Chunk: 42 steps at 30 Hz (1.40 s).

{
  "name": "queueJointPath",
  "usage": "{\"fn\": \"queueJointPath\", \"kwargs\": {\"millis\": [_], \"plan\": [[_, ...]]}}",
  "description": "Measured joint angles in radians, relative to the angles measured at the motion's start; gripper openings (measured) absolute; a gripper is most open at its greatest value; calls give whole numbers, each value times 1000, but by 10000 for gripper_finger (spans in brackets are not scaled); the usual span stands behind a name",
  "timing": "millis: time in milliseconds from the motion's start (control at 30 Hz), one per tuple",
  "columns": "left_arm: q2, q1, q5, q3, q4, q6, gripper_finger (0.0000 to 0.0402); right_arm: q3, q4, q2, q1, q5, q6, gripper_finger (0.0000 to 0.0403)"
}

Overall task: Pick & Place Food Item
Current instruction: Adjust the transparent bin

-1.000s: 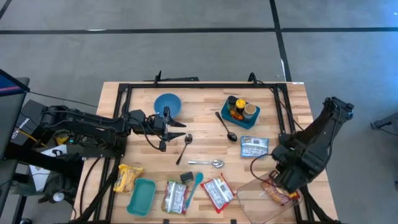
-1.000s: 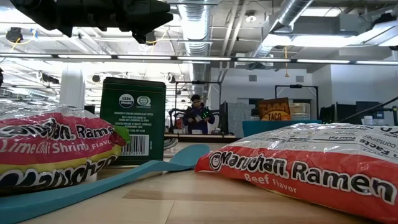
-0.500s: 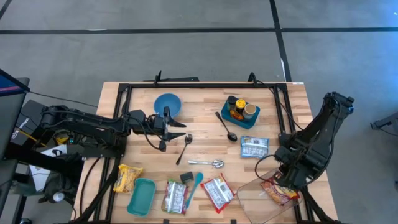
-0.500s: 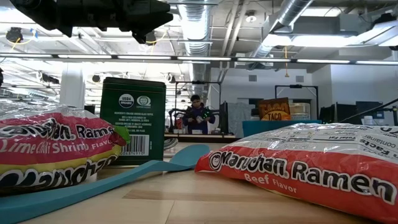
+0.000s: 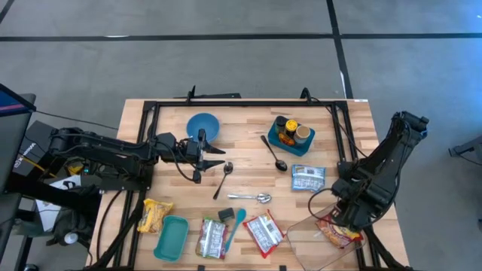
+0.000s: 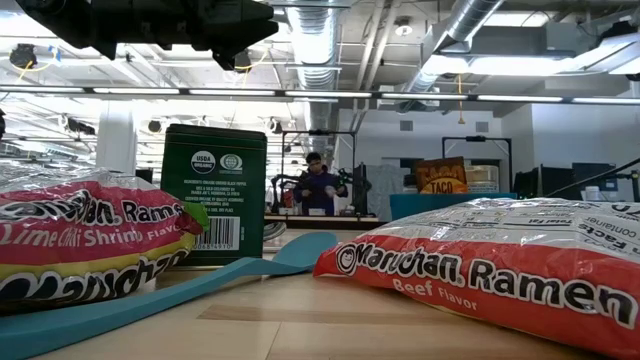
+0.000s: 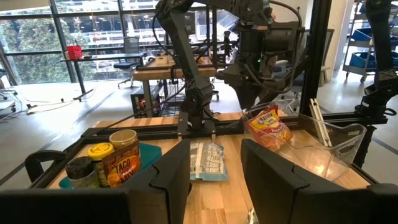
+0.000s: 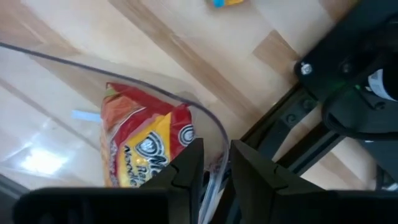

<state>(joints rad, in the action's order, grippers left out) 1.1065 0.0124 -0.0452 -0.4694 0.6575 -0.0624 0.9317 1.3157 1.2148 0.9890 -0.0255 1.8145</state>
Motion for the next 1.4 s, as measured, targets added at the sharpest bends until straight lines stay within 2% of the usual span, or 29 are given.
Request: {"fn": "queueJointPath", "kwargs": {"millis": [567, 1000, 1400], "plan": [[0, 0, -3, 0, -5, 0, 136, -34, -64, 1, 26, 2, 16, 74], [0, 0, 1, 0, -6, 0, 136, -37, -72, -1, 31, 10, 18, 51], [0, 0, 2, 0, -6, 0, 136, -24, -61, -66, 30, 29, 72, 51]]}}
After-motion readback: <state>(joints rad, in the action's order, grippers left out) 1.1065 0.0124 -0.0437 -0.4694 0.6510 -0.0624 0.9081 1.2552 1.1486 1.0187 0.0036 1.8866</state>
